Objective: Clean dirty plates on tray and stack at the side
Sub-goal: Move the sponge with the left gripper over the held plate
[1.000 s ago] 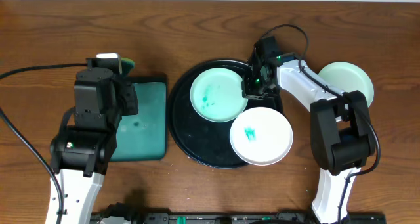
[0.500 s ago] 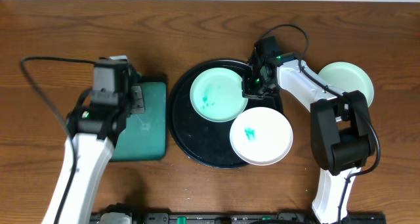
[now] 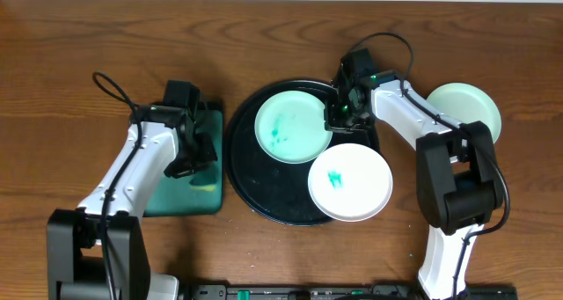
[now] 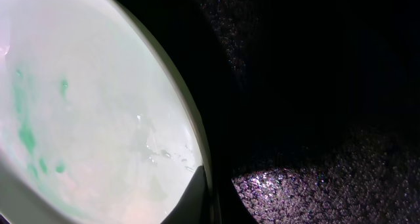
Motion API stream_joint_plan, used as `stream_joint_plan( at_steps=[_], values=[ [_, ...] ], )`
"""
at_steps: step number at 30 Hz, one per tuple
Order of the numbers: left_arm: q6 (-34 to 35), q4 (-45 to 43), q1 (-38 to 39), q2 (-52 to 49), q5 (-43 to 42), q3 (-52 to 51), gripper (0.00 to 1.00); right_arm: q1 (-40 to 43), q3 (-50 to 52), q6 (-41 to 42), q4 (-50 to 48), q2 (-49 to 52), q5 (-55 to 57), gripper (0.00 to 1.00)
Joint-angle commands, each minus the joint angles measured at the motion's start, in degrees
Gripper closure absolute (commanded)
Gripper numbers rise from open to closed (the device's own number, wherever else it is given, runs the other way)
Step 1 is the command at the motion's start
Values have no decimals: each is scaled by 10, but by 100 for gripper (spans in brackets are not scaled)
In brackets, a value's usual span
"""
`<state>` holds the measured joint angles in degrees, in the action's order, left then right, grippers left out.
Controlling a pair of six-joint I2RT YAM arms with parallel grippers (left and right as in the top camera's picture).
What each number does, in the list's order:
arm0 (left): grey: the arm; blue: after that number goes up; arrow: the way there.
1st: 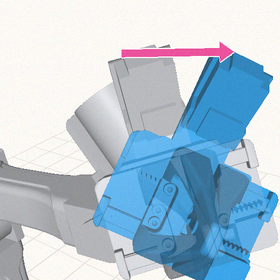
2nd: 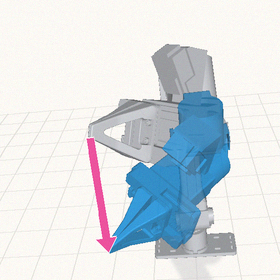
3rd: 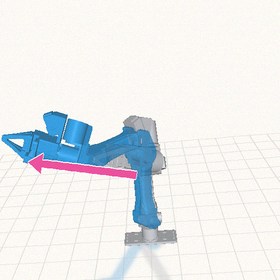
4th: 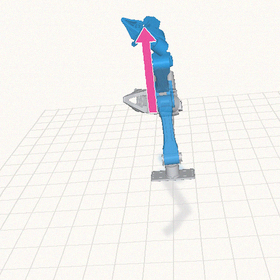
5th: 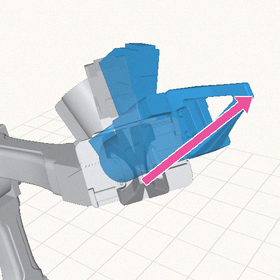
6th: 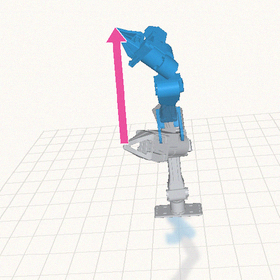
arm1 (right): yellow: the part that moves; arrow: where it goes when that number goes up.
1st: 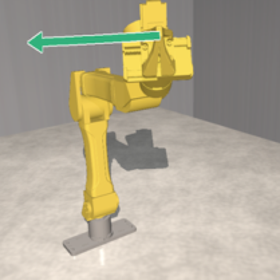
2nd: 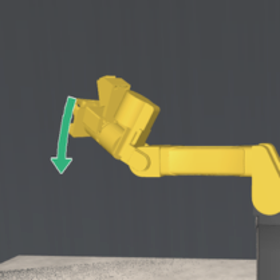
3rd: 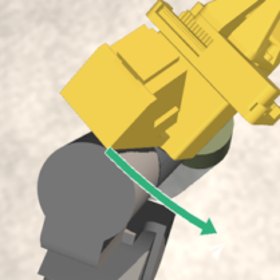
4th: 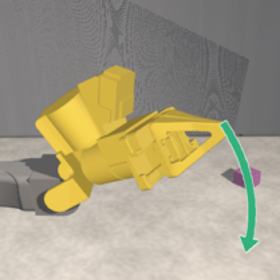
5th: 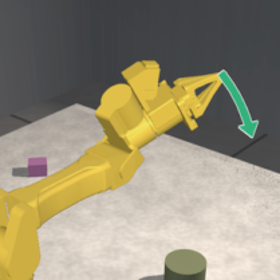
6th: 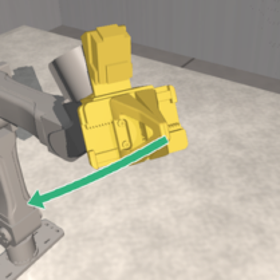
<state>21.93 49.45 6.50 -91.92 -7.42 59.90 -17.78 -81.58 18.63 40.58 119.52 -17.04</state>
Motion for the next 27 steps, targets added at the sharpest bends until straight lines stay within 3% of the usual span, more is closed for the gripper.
stream_joint_plan(
  at_steps=[1,9,14,27],
  values=[
    [9,2,1,21,-53,5,93,-3,0,-11,-1,6,1,99],
    [-8,-14,87,46,-75,67,93,-7,0,-15,-1,6,-22,99],
    [27,-64,146,41,-69,74,93,-23,0,-17,0,6,-21,99],
    [52,-156,162,-106,-31,74,92,-56,0,-24,4,6,-19,99]
  ],
)
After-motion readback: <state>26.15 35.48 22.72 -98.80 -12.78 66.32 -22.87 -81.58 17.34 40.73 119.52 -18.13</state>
